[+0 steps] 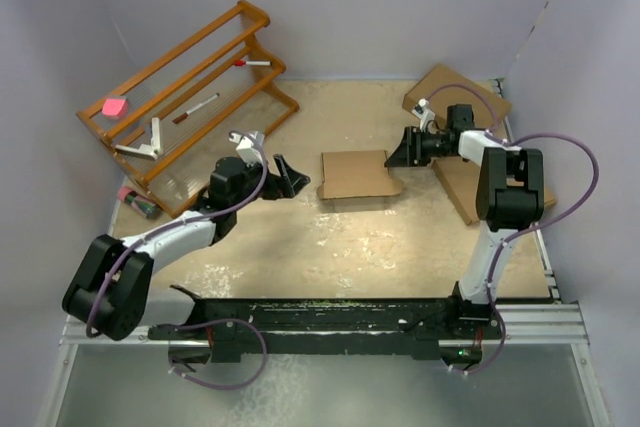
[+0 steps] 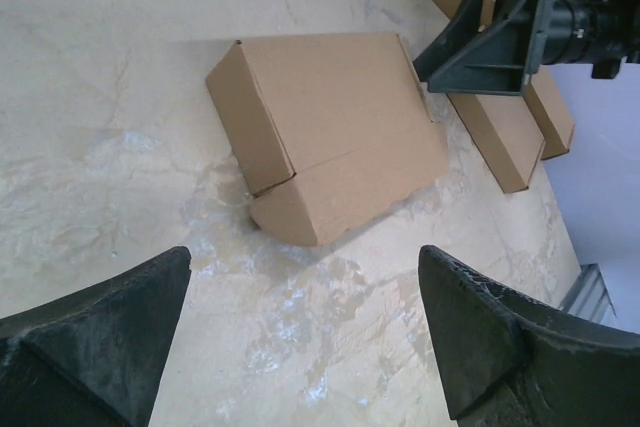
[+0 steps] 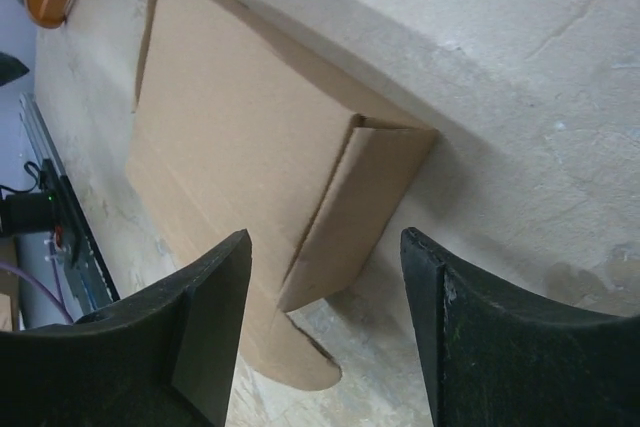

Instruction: Fold the paper box

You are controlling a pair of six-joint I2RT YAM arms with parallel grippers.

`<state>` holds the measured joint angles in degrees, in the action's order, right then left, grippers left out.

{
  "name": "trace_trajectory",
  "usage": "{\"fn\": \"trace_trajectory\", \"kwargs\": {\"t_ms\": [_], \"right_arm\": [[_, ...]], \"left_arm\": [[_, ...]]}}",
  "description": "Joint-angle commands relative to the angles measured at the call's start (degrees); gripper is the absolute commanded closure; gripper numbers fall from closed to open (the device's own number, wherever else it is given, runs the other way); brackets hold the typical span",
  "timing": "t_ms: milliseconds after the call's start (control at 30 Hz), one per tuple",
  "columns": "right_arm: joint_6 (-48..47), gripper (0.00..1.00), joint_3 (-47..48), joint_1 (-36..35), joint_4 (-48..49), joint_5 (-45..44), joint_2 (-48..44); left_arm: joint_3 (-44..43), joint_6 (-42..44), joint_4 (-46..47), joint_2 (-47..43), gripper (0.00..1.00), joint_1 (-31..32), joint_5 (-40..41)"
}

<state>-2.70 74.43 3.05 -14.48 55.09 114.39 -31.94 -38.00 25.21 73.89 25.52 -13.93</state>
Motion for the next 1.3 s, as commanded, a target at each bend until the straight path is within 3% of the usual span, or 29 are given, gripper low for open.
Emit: {"fn": "trace_trajectory", "kwargs": {"t_ms": [0, 233, 433, 733, 1100, 1267], "right_arm": [[3.33, 0.37, 2.86, 0.46, -0.05, 1.94, 2.28], [6.27, 0.47, 2.25, 0.75, 1.7, 5.23, 4.36], [8.09, 0.66, 1.16, 2.79, 2.85, 6.05, 5.88], [10.22, 0.7, 0.22, 3.61, 4.22, 6.93, 7.12], [11.78, 0.73, -0.44, 4.4, 5.24, 5.38, 7.98], [11.97, 0.73, -0.6, 4.81, 5.25, 4.86, 8.19]], "left_arm": [[-0.59, -4.12, 9.71, 3.34, 0.02, -0.12, -5.14], [-3.44, -11.01, 14.24, 13.09, 0.02, -0.03, -8.35], [-7.08, -16.3, 16.7, 21.13, 0.02, -0.02, -9.78], [-10.44, -26.28, 26.2, 31.7, 0.02, 0.67, -12.04], [-8.45, -30.29, 21.39, 32.62, 0.02, 4.6, -4.81], [-4.75, -34.58, 27.82, 33.41, 0.02, 5.6, -1.45]]}}
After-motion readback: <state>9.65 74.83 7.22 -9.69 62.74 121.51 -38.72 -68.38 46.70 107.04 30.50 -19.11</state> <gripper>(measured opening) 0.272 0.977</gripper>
